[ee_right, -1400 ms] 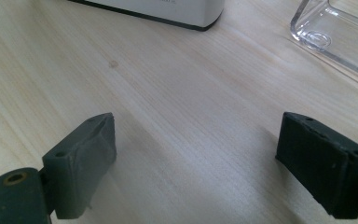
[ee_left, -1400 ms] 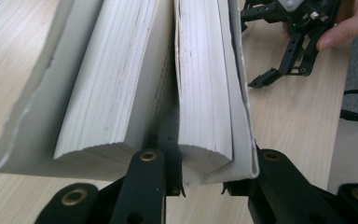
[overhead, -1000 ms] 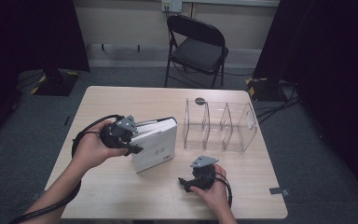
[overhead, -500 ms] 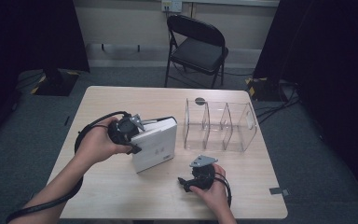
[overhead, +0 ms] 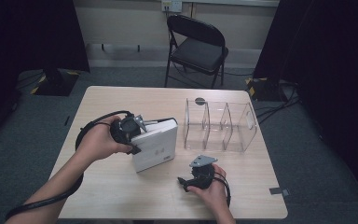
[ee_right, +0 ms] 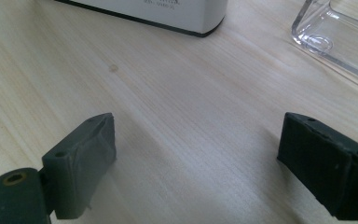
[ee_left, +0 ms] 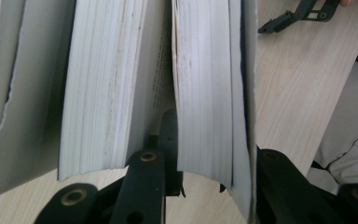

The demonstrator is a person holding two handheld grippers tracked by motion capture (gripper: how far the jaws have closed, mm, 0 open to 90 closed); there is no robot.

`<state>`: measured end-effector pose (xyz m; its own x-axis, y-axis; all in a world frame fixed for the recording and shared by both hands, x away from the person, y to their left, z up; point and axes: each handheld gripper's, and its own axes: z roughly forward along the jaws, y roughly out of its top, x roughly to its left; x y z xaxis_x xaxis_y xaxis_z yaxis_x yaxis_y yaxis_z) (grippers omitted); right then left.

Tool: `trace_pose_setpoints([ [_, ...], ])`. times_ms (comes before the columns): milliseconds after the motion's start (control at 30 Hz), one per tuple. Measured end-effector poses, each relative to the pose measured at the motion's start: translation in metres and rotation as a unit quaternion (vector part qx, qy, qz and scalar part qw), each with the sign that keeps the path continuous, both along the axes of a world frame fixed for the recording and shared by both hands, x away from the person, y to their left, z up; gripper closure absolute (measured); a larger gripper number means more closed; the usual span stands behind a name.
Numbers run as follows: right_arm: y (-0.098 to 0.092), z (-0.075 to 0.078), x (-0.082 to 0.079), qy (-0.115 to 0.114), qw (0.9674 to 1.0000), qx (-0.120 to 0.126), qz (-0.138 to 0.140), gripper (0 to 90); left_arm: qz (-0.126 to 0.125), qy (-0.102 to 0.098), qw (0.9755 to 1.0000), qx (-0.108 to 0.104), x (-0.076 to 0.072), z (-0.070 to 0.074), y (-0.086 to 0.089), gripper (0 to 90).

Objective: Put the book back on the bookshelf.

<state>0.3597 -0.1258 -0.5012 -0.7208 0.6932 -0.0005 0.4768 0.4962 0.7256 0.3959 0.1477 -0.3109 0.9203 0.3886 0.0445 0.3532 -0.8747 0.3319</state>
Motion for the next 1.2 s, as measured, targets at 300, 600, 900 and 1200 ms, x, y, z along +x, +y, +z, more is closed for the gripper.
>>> trace_pose_setpoints([
  [300, 0.002, 0.000, 0.000, 0.000, 1.0000, 0.001, -0.008, 10.5, -0.043, -0.012, 0.9990, 0.001, -0.003, -0.001, 0.003, 73.3],
  [600, 0.006, 0.005, 0.003, 0.020, 0.9996, -0.018, -0.008, 12.5, -0.075, -0.010, 0.9972, 0.001, -0.001, -0.001, 0.009, 73.3],
  [900, 0.015, 0.020, 0.014, 0.039, 0.9976, -0.050, 0.029, 16.6, -0.059, -0.003, 0.9982, -0.005, 0.001, -0.001, 0.012, 73.2],
  [1200, 0.019, 0.064, 0.028, 0.027, 0.9960, -0.036, 0.078, 20.4, -0.056, -0.004, 0.9984, -0.004, 0.000, -0.001, 0.011, 73.1],
])
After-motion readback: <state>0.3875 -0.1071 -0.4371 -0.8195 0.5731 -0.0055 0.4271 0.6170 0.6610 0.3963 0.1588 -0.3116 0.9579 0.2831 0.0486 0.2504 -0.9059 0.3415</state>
